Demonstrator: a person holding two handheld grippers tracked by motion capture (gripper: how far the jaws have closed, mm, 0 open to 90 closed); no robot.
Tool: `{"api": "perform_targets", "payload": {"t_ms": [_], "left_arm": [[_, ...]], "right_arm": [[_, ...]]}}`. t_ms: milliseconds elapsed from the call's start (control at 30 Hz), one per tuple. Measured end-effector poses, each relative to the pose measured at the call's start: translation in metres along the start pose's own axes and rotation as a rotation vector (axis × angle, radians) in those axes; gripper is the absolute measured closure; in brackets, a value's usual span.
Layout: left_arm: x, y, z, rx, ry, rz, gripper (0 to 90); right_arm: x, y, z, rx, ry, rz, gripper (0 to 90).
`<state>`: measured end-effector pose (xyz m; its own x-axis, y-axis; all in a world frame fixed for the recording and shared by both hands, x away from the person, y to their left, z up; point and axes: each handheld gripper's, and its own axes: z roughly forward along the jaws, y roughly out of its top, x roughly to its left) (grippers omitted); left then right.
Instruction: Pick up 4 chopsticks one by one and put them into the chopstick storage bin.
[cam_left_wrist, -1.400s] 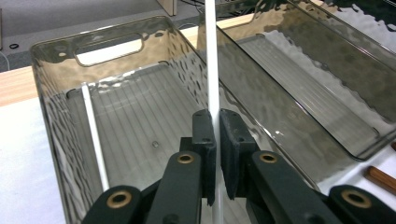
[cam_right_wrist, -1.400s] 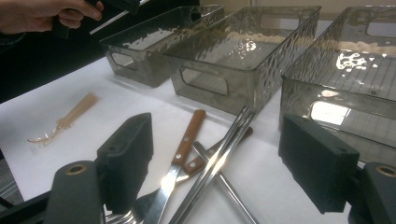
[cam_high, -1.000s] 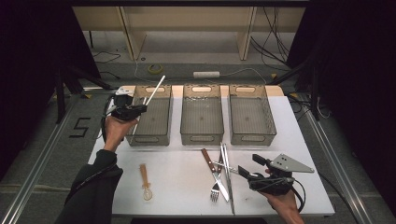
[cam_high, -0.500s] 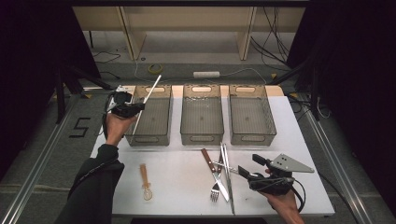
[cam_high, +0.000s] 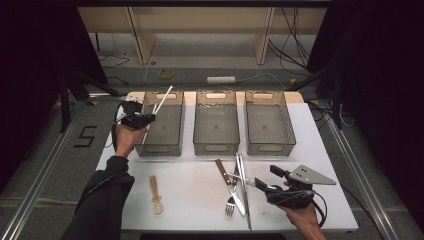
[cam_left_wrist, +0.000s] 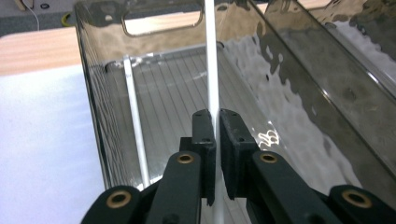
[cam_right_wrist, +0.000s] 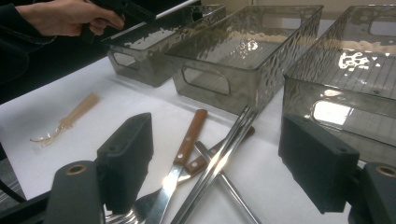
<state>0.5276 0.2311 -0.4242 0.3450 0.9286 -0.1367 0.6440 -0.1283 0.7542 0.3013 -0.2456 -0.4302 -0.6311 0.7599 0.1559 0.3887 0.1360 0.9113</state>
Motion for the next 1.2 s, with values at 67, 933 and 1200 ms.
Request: {"api": "perform_targets", "payload": {"t_ms": [67,933,1200], "left_arm": [[0.0,-0.002,0.001,0.014,0.003,0.002,84.4],[-0.04,-0.016,-0.05,-0.108,-0.083,0.013,35.9],[-0.059,-0.029,-0.066,-0.144,-0.137,0.033,31.9]], "right_arm": [[0.0,0.0,0.0,-0.003,0.0,-0.001,27.3],[0.007,-0.001,0.007,0.058,-0.013,0.009,35.3],[0.012,-0.006,0.016,0.145,-0.049,0.041,38.6]]}}
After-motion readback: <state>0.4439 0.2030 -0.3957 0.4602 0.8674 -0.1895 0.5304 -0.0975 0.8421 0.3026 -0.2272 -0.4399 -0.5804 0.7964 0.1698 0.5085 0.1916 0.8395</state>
